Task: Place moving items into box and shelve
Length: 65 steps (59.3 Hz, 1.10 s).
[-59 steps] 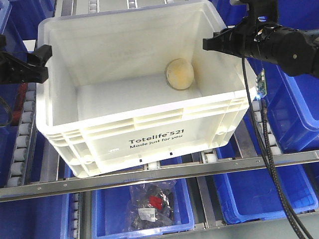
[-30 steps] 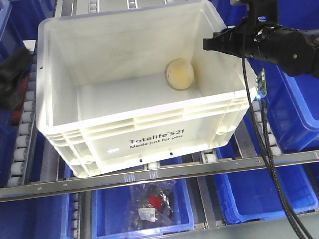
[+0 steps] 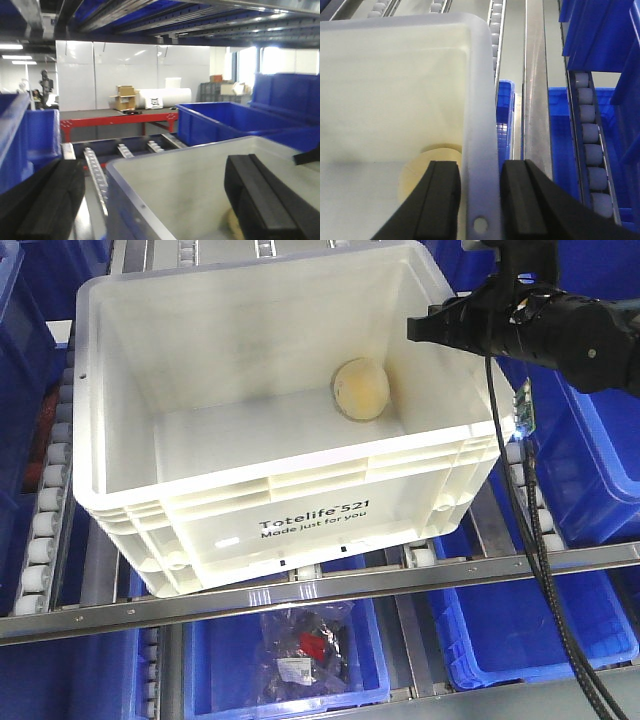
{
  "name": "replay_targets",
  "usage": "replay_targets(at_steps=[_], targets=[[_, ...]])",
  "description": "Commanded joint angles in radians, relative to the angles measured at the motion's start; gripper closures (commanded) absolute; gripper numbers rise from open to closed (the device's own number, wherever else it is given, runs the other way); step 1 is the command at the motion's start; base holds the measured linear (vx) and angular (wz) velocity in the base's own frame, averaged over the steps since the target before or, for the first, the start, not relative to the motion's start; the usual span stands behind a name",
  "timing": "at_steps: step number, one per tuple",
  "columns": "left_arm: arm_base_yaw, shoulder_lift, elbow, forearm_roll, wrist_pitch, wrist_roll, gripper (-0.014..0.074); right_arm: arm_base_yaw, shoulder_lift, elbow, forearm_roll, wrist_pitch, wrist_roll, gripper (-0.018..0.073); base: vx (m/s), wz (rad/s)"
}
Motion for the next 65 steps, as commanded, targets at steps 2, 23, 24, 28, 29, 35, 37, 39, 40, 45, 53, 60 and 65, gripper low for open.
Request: replay_targets(at_steps=[2, 23, 24, 28, 29, 35, 37, 39, 40, 45, 53, 60, 65], targets=[[-0.005, -0.062, 0.021, -0.001, -0.050, -0.121, -0.0060, -0.001, -0.033, -0.021, -0.003, -0.036, -0.003, 0.0265, 0.00, 0.00], [0.080, -0.235, 0.230, -0.001, 0.121, 0.008, 0.0195, -0.001, -0.033, -0.021, -0.003, -0.035, -0.003, 0.0265, 0.00, 0.00], [0.090, -0.235, 0.234, -0.001, 0.121, 0.014, 0.0213, -0.001, -0.033, -0.021, -0.003, -0.034, -0.003, 0.0265, 0.00, 0.00], [0.125, -0.235, 0.255, -0.001, 0.121, 0.031, 0.0313, -0.001, -0.033, -0.021, -0.003, -0.032, -0.003, 0.0265, 0.00, 0.00], [0.136, -0.235, 0.259, -0.001, 0.121, 0.033, 0.0346, -0.001, -0.033, -0.021, -0.003, -0.032, -0.003, 0.0265, 0.00, 0.00], [0.181, -0.235, 0.290, -0.002, 0.121, 0.052, 0.0512, -0.001, -0.033, -0.021, -0.003, -0.031, -0.003, 0.0265, 0.00, 0.00], [0.193, -0.235, 0.303, -0.002, 0.121, 0.052, 0.0566, -0.001, -0.033, -0.021, -0.003, -0.031, -0.003, 0.0265, 0.00, 0.00], [0.204, -0.235, 0.311, -0.002, 0.121, 0.052, 0.0606, -0.001, -0.033, -0.021, -0.003, -0.031, -0.003, 0.0265, 0.00, 0.00], [0.211, -0.235, 0.311, -0.002, 0.139, 0.052, 0.0605, -0.001, -0.033, -0.021, -0.003, -0.031, -0.003, 0.0265, 0.00, 0.00], [0.226, -0.235, 0.310, -0.003, 0.175, 0.051, 0.0604, -0.001, -0.033, -0.021, -0.003, -0.031, -0.003, 0.0265, 0.00, 0.00], [0.227, -0.235, 0.310, -0.035, 0.190, 0.051, 0.0603, -0.001, -0.033, -0.021, -0.003, -0.031, -0.003, 0.0265, 0.00, 0.00], [0.227, -0.235, 0.309, -0.054, 0.190, 0.050, 0.0603, -0.001, -0.033, -0.021, -0.003, -0.031, -0.003, 0.0265, 0.00, 0.00], [0.227, -0.235, 0.309, -0.054, 0.191, 0.050, 0.0603, -0.001, -0.033, -0.021, -0.003, -0.031, -0.003, 0.0265, 0.00, 0.00]])
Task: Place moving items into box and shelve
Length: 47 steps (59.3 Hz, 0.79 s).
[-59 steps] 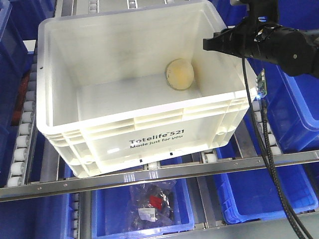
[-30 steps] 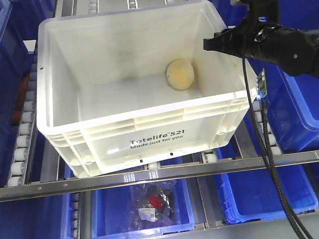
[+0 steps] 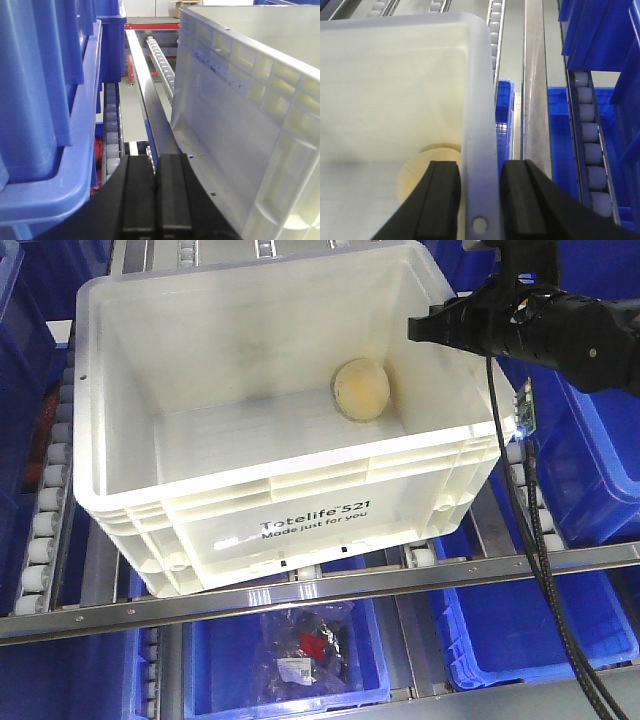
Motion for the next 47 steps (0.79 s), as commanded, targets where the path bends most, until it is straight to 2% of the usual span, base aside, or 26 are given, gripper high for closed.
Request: replay_targets(at_steps=[1, 47], targets=[[-0.001, -0.010, 0.020, -0.010, -0.072, -0.003, 0.0603, -0.001, -0.033, -0.021, -0.003, -0.034, -0.003, 0.0265, 0.00, 0.00], [-0.001, -0.010, 0.020, -0.010, -0.072, -0.003, 0.0603, -0.001, -0.021, -0.021, -0.003, -0.058, -0.004, 0.0265, 0.00, 0.00]])
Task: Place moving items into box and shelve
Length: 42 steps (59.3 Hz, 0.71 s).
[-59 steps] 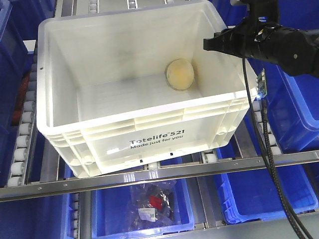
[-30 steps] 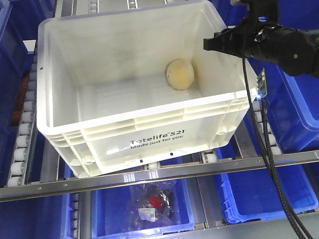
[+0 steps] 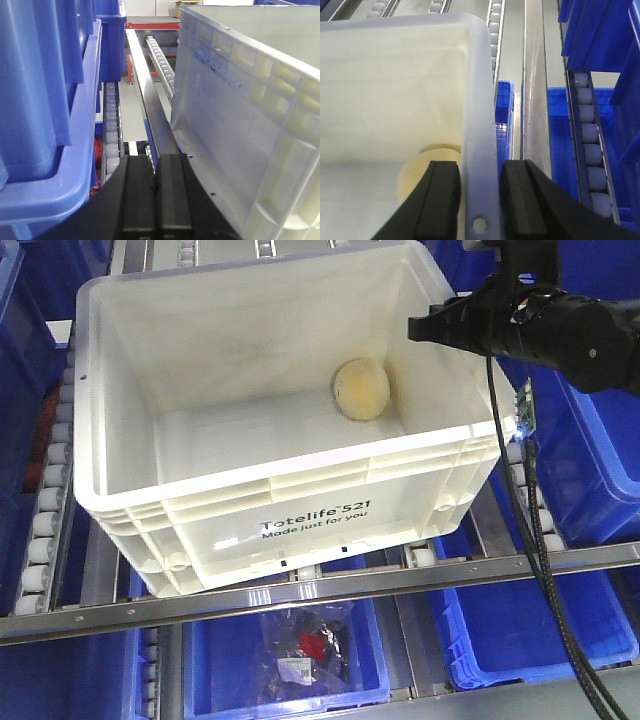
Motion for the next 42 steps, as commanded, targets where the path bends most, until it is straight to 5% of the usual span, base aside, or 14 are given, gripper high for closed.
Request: replay_targets(at_steps=[1, 32, 42], targets=[[-0.001, -0.010, 0.020, -0.010, -0.073, -0.003, 0.0603, -0.001, -0.016, -0.021, -0.003, -0.057, -0.004, 0.0265, 0.00, 0.00], [-0.001, -0.009, 0.020, -0.010, -0.073, -0.003, 0.0603, -0.001, 0.043, -0.021, -0.003, -0.062, 0.001, 0.0260, 0.00, 0.00], [-0.001, -0.009, 0.020, -0.010, -0.073, -0.003, 0.0603, -0.001, 0.046, -0.021, -0.003, -0.042, -0.002, 0.0144, 0.00, 0.00]])
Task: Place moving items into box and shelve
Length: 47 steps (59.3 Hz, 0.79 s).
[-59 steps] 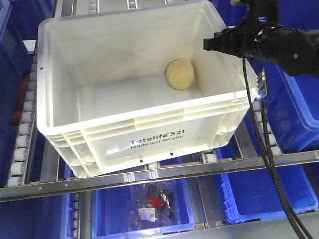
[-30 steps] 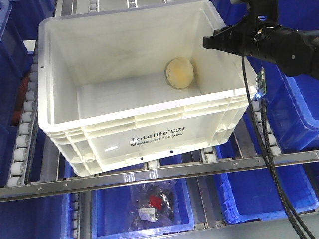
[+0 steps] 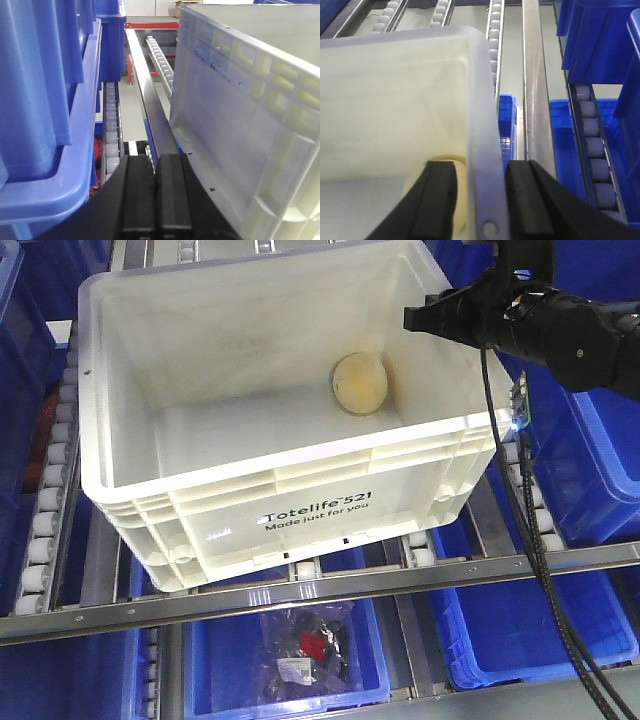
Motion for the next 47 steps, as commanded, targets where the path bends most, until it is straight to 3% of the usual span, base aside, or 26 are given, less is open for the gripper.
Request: replay_targets(at_steps=[1, 10, 17, 38, 47], targets=[[-0.001, -0.009, 0.020, -0.010, -0.074, -0.003, 0.0603, -0.001, 0.003, -0.009, -0.017, 0.035, -0.022, 0.0127, 0.00, 0.00], [-0.001, -0.009, 0.020, -0.010, -0.074, -0.003, 0.0603, -0.001, 0.003, -0.009, -0.017, 0.073, -0.022, -0.0069, 0.00, 0.00], [-0.001, -0.009, 0.020, -0.010, -0.074, -0.003, 0.0603, -0.001, 0.003, -0.009, -0.017, 0.079, -0.022, -0.0157, 0.00, 0.00], [-0.001, -0.009, 0.020, -0.010, -0.074, -0.003, 0.0603, -0.001, -0.072, -0.009, -0.022, 0.035, -0.022, -0.0138, 0.00, 0.00], [-0.001, -0.009, 0.020, -0.010, -0.074, -0.003, 0.0603, -0.001, -0.138, -0.005, -0.022, 0.095, -0.024, -0.0132, 0.00, 0.00]])
